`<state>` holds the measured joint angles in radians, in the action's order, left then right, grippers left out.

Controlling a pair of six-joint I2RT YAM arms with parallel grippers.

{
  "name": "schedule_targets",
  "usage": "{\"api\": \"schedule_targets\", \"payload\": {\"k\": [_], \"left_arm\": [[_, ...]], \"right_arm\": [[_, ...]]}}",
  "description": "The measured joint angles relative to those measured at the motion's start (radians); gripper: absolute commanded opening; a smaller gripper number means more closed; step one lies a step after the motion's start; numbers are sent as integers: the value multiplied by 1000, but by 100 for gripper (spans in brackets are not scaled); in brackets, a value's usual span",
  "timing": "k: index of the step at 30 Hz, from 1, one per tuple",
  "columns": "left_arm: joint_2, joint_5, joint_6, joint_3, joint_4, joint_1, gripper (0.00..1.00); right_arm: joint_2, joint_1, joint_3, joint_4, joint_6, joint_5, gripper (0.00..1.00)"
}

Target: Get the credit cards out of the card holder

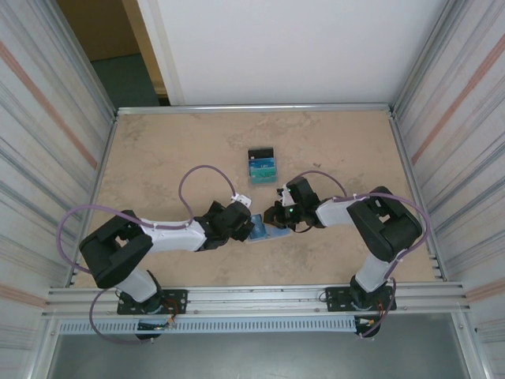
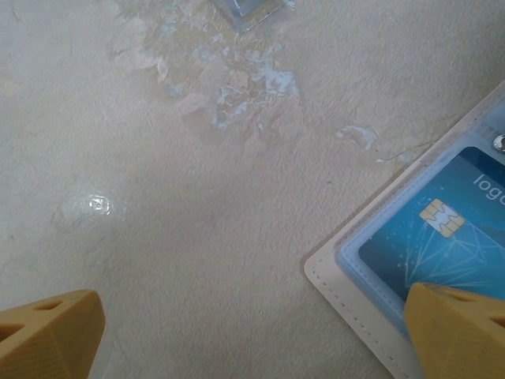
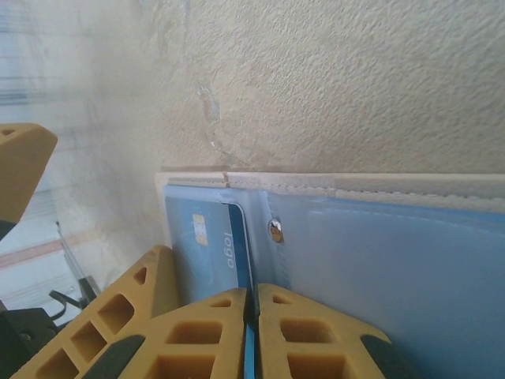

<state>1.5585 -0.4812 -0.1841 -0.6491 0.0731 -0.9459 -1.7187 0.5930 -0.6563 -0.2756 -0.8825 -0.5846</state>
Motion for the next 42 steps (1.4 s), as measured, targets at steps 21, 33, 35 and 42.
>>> {"api": "schedule_targets", "payload": {"k": [21,33,35,42], "left_arm": [[-2,-21,0,-2,-16,0,99],[-3,-18,0,-2,-13,0,99],[-3,-15,0,-2,-10,0,99],[-3,-6,3,-2,-8,5,99]], "right_arm": [[-13,0,9,-65,-1,-22,1],[20,-5,23,-19,8,-12,0],[24,-5,24,-6,15,-11,0],[48,-17,24,45,38,4,0]]}}
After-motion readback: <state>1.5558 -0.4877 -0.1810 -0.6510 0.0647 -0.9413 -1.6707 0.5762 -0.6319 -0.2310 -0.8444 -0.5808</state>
